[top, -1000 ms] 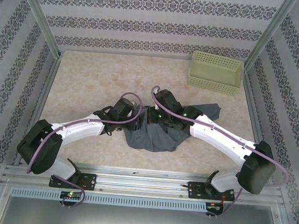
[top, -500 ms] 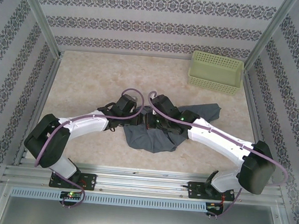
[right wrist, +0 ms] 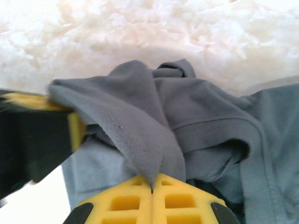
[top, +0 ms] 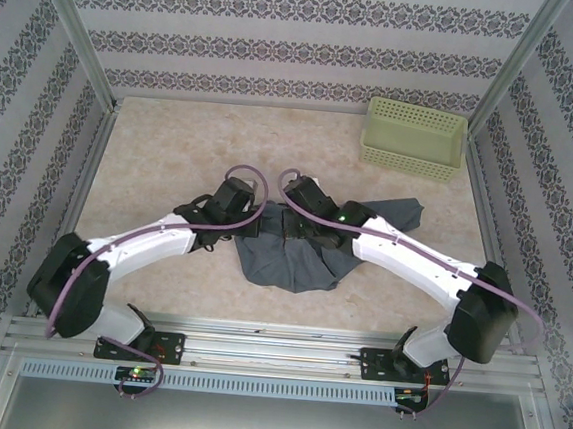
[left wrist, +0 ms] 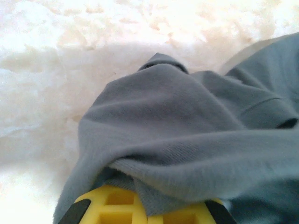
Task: Fold the inside-out t-shirt
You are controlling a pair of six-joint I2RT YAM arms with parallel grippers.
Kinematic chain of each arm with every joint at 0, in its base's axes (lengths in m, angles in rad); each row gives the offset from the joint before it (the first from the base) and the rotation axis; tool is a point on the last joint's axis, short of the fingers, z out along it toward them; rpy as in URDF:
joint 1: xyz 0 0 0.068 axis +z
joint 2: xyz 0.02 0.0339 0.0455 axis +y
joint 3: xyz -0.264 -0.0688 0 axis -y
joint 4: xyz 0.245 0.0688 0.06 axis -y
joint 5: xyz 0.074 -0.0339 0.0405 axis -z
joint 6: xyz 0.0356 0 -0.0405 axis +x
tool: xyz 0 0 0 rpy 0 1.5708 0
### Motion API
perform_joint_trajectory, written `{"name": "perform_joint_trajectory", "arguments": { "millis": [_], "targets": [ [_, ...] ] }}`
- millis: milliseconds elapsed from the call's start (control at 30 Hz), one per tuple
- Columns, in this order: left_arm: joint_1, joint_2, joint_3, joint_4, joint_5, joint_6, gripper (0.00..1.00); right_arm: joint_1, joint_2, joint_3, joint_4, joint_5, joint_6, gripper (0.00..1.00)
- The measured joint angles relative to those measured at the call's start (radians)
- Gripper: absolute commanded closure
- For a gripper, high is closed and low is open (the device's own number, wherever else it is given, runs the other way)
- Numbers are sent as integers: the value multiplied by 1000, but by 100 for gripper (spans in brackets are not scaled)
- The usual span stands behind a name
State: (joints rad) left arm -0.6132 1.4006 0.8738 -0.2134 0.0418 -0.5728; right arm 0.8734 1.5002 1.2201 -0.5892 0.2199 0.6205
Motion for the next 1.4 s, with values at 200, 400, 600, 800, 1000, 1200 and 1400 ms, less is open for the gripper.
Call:
{"name": "perform_joint_trajectory", "arguments": {
  "millis": [200,400,600,800,1000,1200,1400],
  "targets": [
    [-1,-155,21,-134,58,-11,100,-21,120,91,-64,61,0,100],
    [3,-298,8,-192,182,-25,100,-56,221,154,-89,107,-18,100],
    [143,-365,-62,-175,300,-62,100,-58,211,130,-50,103,-34,79],
    [196,-309,-84,-167,354,-95,100,-34,59,-23,46,24,-54,36],
    [196,-273,-56,-169,345,-99,100,97,-45,-114,225,-93,-56,22],
    [202,-274,-14,-179,340,-98,100,190,64,-139,360,-157,-75,18],
    [236,-302,41,-265,317,-86,100,208,267,-58,275,-13,-66,37]
  ]
}}
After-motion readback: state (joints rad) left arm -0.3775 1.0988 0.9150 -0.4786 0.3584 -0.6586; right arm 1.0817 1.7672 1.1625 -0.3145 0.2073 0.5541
